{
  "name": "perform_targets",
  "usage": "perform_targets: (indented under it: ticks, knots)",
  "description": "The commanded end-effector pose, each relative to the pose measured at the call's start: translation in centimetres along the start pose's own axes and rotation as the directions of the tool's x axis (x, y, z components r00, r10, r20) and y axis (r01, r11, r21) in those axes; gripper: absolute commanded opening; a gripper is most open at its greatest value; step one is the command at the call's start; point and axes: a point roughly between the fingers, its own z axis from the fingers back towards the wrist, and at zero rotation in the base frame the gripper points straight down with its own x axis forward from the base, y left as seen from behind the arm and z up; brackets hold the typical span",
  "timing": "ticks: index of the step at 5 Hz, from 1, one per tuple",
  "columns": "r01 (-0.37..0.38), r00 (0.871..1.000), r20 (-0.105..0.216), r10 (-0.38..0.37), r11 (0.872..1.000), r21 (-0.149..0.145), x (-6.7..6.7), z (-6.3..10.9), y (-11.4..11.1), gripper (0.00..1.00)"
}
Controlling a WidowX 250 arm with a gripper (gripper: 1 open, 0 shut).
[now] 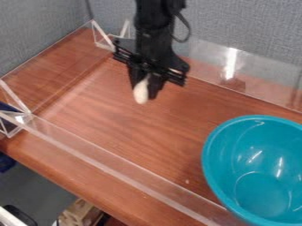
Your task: Remove the mushroom from inside the blue bowl and put it on the table
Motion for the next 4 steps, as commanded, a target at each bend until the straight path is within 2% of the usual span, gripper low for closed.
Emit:
perform_targets:
  ticks: [1, 2, 4]
  knots:
    - [0.013, 0.999, 0.044, -0.013, 1.000, -0.013, 1.2, 1.0, -0.4, 0.00]
    - [0.017, 0.998, 0.061, -0.016, 1.000, -0.015, 2.1, 1.5, -0.4, 0.00]
    - [0.035, 0.994, 0.101, -0.032, 0.999, -0.031, 3.0, 3.9, -0.3, 0.00]
